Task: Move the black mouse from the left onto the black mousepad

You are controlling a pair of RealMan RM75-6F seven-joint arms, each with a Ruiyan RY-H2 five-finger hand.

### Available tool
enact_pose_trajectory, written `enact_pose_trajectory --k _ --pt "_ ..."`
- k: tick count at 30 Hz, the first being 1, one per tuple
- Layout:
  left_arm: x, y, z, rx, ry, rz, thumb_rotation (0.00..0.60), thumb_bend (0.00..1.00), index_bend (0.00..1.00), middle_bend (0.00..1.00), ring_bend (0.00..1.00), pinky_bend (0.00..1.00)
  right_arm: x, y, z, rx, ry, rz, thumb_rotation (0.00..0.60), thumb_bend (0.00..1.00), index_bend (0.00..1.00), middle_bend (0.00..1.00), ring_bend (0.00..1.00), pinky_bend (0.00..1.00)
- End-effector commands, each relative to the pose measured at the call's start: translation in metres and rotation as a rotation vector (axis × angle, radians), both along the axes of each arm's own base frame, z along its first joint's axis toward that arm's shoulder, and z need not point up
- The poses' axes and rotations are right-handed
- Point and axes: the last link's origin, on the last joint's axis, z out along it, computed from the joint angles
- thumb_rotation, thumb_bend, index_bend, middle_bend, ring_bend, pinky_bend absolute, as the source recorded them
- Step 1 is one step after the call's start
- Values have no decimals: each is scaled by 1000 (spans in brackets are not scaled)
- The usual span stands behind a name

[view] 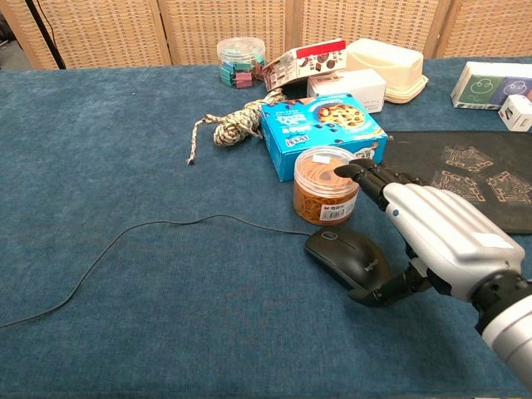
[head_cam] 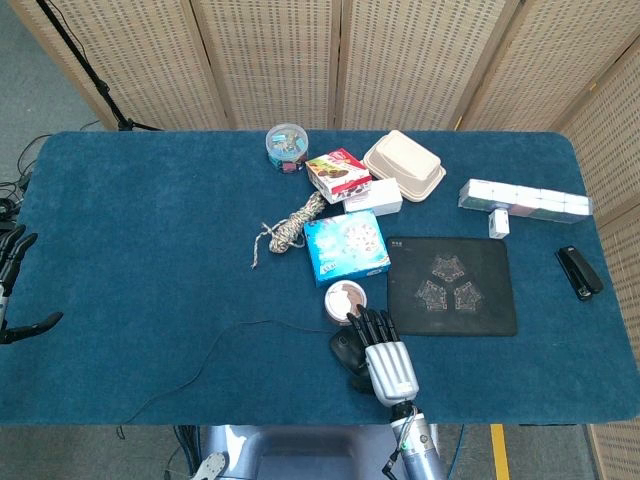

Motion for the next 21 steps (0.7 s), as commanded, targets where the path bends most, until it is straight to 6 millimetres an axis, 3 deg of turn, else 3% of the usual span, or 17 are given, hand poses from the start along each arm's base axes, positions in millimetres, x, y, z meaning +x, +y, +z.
enact_pose_trajectory --k 1,21 --pt "0 0 0 0 0 -1 600 105 0 0 0 0 -3 -1 -3 -10 4 -7 600 0 0 0 0 0" --pt "0 1 -2 -7 3 5 600 106 0 0 0 0 -22 -23 -3 -94 26 -85 600 0 0 0 0 0"
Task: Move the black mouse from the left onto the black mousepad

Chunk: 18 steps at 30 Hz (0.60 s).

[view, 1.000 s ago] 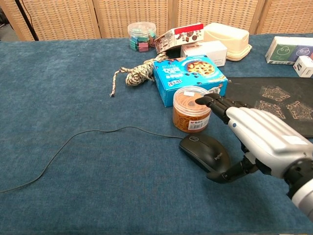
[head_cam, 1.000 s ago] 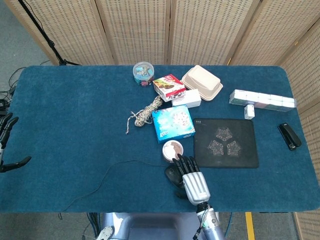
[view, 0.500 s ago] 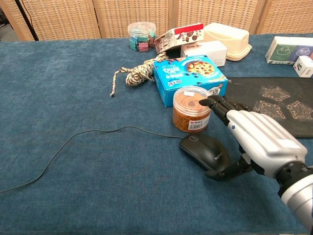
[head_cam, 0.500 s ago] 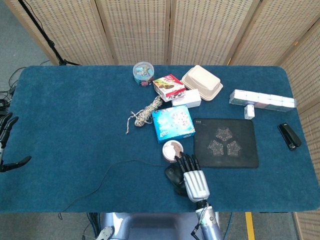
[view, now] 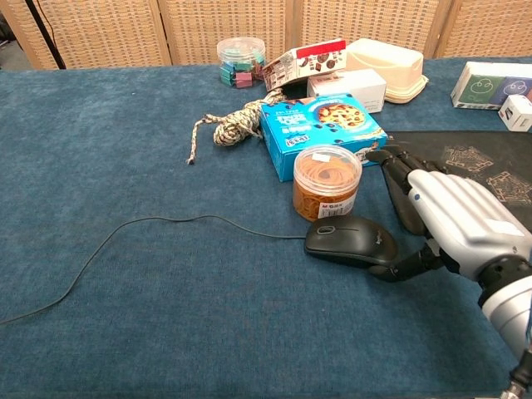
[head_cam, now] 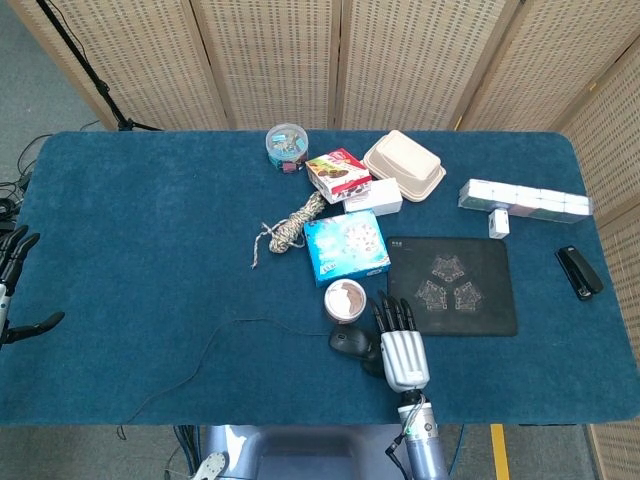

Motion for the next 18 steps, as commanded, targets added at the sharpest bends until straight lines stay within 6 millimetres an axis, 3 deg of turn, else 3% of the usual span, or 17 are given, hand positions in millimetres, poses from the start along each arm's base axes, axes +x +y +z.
enact_pose_trajectory --k 1,9,18 --pt "0 0 0 -1 1 1 600 105 0 0 0 0 0 -3 1 20 -4 -12 600 0 0 0 0 0" --pt "0 1 -1 -2 3 6 600 106 0 0 0 0 11 -4 9 133 -132 -94 600 0 0 21 2 0" --pt "-1 0 1 -3 -2 4 600 105 0 0 0 0 8 0 26 51 -148 -30 600 0 5 35 24 0"
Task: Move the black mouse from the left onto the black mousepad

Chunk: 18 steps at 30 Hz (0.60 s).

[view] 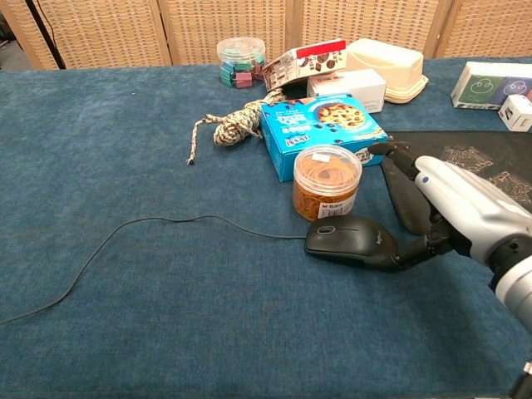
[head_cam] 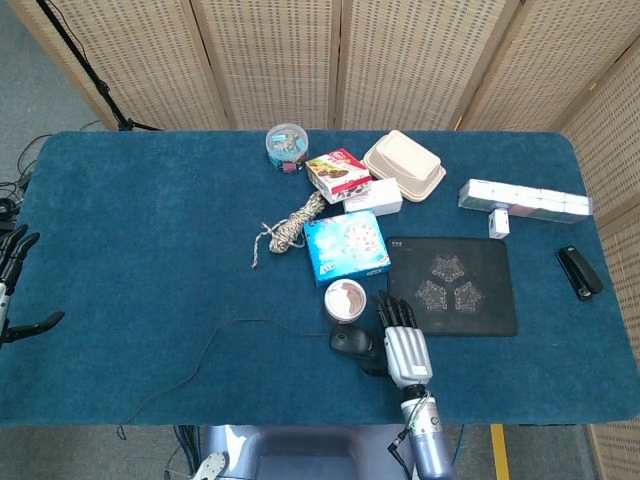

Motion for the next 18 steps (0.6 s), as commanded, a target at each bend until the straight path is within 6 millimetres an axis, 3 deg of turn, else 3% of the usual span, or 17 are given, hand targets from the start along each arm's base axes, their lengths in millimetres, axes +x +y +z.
enact_pose_trajectory --k 1,6,11,18 --pt "0 0 0 0 0 -1 600 105 0 0 0 0 -3 5 6 -31 -6 31 600 0 12 40 25 0" --pt "1 -1 -1 -2 1 -1 600 106 0 0 0 0 -1 10 0 -3 4 33 600 0 22 57 27 0" --pt "1 -1 -1 -1 3 1 600 105 0 0 0 0 4 9 -9 29 -2 13 600 0 18 208 49 0" --pt "-1 1 2 3 -8 5 600 105 0 0 0 0 6 5 -17 34 -44 -22 600 0 42 306 80 0"
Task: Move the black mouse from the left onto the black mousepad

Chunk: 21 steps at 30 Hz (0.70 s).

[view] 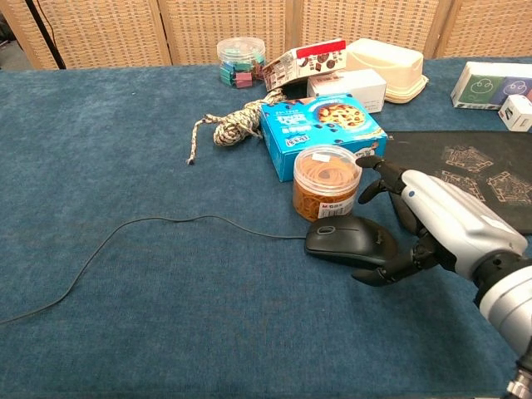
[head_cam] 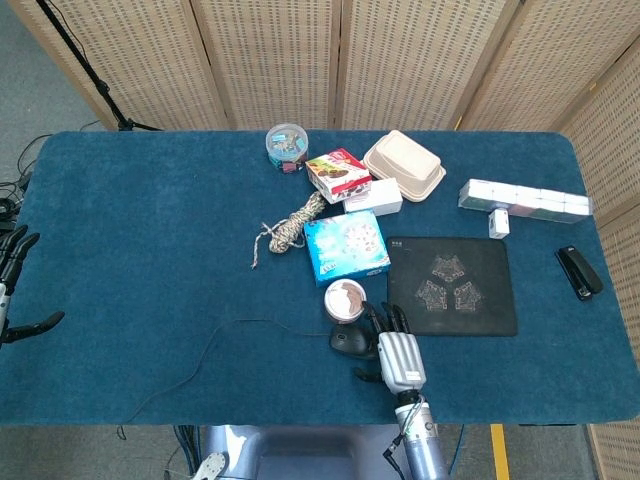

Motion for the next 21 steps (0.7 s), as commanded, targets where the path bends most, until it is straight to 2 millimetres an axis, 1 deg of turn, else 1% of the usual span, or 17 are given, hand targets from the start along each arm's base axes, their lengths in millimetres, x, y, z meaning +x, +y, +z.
enact_pose_trajectory --k 1,5,7,13,18,21 --pt "0 1 1 2 -4 1 600 105 0 0 0 0 2 -2 -5 0 -16 -12 600 0 53 314 91 0" --pt "-1 1 2 2 -9 0 600 106 0 0 0 0 3 -4 -12 -5 -16 -24 600 0 124 320 149 0" --pt "-1 0 3 2 -10 0 600 106 0 0 0 0 2 -4 -14 -6 -9 -30 600 0 157 329 162 0" --pt "-2 1 3 1 -11 1 600 106 0 0 0 0 0 -8 -18 -26 29 -35 600 0 253 390 221 5" --pt "-1 1 3 -4 -11 0 600 105 0 0 0 0 -1 -8 -19 -35 54 -31 600 0 297 429 268 69" --pt "-1 1 2 -5 -10 -2 600 106 0 0 0 0 -1 -8 -19 -42 53 -29 600 0 324 467 303 136"
